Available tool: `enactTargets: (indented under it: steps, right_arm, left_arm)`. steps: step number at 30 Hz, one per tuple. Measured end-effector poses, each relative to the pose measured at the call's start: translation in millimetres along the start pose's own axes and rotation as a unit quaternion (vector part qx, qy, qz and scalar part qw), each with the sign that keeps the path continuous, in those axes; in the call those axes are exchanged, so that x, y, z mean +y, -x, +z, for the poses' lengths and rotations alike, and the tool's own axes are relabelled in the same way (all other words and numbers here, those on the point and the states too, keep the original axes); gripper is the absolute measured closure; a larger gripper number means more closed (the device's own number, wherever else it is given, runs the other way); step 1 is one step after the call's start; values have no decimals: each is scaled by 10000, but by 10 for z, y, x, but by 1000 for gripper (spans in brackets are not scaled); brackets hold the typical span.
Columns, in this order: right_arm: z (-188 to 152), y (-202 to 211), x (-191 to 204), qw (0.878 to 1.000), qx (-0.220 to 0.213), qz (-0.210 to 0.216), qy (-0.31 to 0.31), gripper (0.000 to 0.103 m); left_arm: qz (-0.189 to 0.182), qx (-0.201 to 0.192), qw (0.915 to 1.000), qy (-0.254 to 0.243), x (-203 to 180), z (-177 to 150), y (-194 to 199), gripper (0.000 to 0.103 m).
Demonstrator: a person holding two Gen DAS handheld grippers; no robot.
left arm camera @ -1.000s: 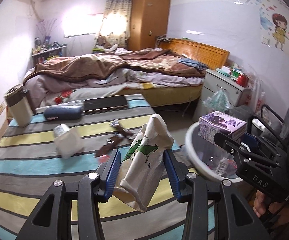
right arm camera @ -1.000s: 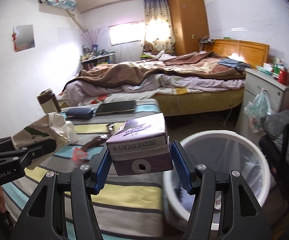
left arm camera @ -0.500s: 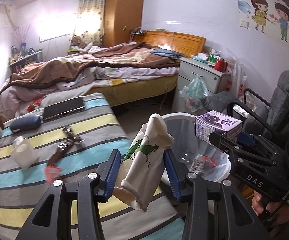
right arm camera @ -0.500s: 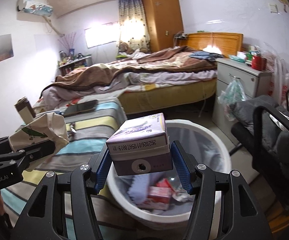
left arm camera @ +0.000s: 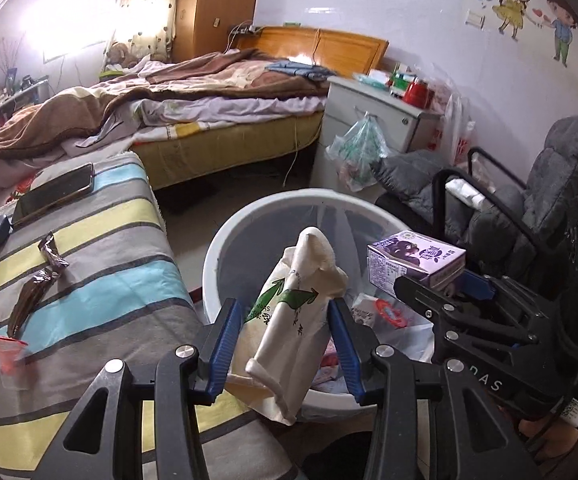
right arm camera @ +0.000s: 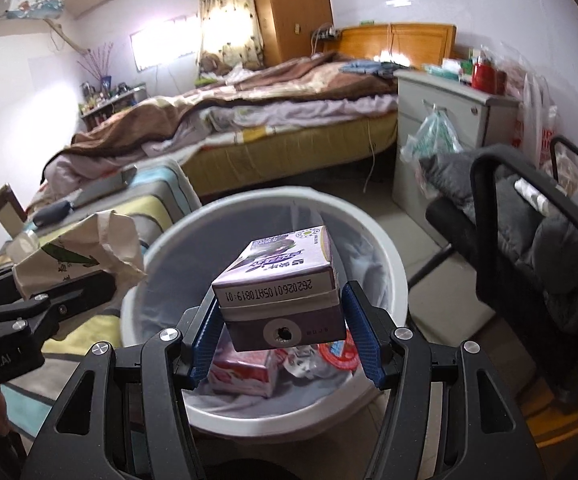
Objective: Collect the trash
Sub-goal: 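Open the left tool to drop the bag while the right tool drops the juice box into the bin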
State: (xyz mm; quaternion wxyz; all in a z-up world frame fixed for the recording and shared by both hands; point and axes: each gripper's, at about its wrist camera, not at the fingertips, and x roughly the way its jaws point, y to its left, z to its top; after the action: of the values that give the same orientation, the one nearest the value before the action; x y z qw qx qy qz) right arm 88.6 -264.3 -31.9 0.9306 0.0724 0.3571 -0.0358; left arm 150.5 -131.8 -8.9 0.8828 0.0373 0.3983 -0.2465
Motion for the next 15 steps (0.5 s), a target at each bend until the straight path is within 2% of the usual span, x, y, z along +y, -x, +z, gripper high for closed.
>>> enactTargets:
  steps: [7, 10, 15]
  right_arm:
    - [-2, -8, -31, 9997, 25, -217, 137, 42]
    - [-1, 16, -75, 9996, -10, -257, 75, 41]
    - [11, 28, -86, 9996, -6, -274, 29, 41]
  left_arm:
    - [92, -14, 10000, 4, 28, 7, -76, 52]
    - [43, -50, 10000, 57, 49, 20, -53, 43]
    - [72, -102, 9999, 107, 88, 15, 6, 42]
